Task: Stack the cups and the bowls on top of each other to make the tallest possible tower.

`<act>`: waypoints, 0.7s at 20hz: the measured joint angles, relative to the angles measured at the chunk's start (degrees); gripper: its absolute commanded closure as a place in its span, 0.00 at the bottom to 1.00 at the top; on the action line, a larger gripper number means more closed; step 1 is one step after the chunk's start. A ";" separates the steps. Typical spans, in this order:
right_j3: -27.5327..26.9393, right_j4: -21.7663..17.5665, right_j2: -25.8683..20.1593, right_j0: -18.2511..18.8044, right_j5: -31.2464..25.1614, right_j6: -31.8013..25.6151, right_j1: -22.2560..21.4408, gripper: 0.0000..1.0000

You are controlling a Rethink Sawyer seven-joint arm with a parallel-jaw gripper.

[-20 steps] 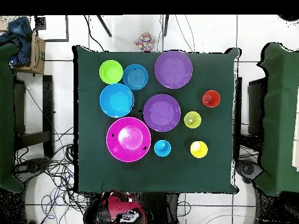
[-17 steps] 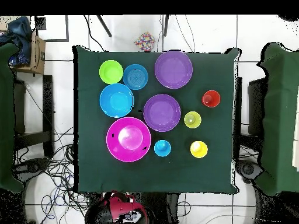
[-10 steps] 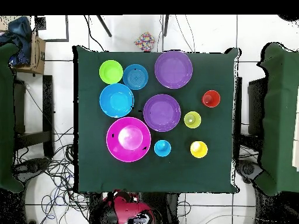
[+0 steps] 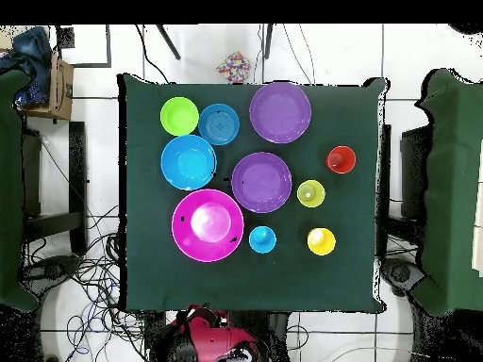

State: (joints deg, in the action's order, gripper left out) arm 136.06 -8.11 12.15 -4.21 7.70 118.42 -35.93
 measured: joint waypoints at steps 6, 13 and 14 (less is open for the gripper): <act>0.00 -0.80 0.00 0.52 -1.21 0.00 -0.01 0.00; -0.22 -1.42 -0.03 1.74 -2.11 0.00 -0.01 0.00; -0.40 -1.47 -0.05 2.51 -2.54 0.00 0.13 0.00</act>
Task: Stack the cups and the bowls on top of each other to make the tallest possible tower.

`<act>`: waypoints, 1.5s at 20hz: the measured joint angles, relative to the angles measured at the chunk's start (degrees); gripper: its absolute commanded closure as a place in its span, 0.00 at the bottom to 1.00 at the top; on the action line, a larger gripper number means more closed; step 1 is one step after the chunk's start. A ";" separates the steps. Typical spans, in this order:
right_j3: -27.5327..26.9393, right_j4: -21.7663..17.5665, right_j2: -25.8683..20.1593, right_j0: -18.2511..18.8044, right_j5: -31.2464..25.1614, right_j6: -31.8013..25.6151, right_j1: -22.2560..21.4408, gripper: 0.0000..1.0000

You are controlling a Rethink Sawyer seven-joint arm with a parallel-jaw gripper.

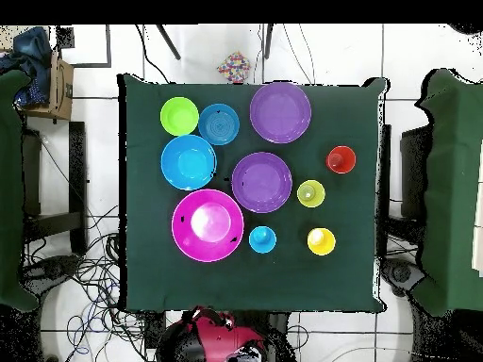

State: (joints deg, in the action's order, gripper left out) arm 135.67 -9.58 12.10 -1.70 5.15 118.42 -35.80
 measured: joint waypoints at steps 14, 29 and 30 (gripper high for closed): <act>-0.79 -0.51 -0.66 3.55 -4.02 0.00 0.39 0.00; -4.24 -0.52 -3.50 8.98 -13.35 0.01 2.04 0.00; -4.71 -0.51 -3.59 9.22 -14.20 0.01 2.54 0.00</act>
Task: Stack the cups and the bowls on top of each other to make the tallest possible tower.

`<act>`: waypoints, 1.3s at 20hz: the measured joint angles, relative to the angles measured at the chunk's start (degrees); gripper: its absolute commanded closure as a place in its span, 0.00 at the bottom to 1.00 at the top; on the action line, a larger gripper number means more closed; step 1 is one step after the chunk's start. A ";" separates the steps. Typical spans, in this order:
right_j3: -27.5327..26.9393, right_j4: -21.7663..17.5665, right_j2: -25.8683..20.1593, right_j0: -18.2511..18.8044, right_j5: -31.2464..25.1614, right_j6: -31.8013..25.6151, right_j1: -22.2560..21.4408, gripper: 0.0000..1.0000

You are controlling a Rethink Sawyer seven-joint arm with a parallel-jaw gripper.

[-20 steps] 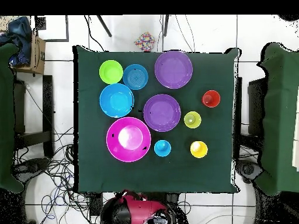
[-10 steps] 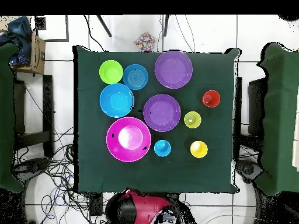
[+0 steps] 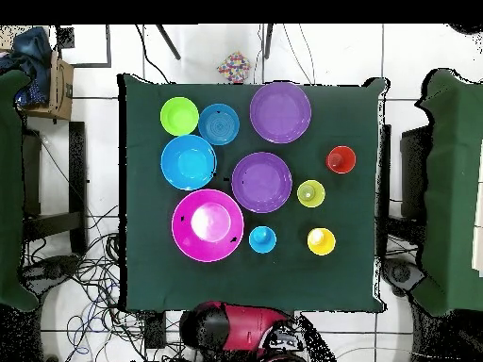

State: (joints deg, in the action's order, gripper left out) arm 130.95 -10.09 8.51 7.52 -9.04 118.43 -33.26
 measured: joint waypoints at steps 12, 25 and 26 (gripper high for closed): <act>-5.17 -0.12 -0.92 2.24 -4.64 0.00 4.34 0.00; -12.19 -1.66 -3.17 6.18 -14.98 0.00 5.14 0.00; -12.50 -1.82 -3.27 6.38 -15.39 0.00 5.15 0.00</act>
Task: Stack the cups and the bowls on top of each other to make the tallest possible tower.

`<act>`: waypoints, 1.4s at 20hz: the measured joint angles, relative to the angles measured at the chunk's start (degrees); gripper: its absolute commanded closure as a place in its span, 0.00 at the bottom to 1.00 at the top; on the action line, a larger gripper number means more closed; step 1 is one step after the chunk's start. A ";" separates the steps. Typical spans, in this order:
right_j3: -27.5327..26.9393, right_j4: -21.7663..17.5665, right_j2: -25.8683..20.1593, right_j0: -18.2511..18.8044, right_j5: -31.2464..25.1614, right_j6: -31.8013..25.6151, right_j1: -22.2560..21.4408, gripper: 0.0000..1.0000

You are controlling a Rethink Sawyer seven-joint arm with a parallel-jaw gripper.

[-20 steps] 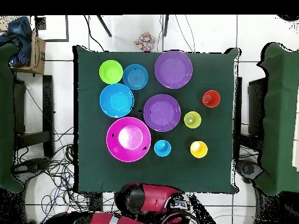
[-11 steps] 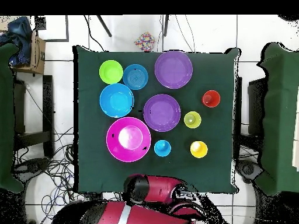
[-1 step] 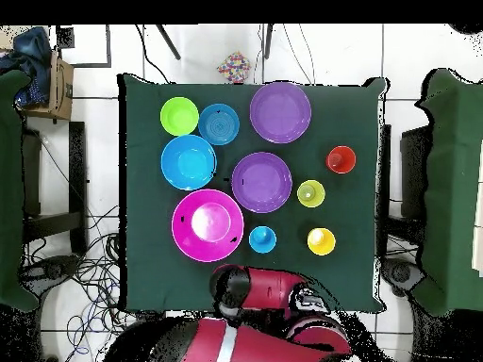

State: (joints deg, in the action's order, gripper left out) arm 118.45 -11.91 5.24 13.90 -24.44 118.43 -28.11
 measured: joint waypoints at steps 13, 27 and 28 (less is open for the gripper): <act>-3.67 -11.97 0.03 -0.78 3.62 0.00 -4.23 0.00; -6.63 -24.19 6.99 -10.48 24.20 0.00 -9.76 0.00; -6.87 -24.53 7.05 -10.42 25.00 0.00 -9.98 0.00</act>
State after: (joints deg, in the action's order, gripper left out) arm 111.57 -36.44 12.29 3.48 0.57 118.43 -38.09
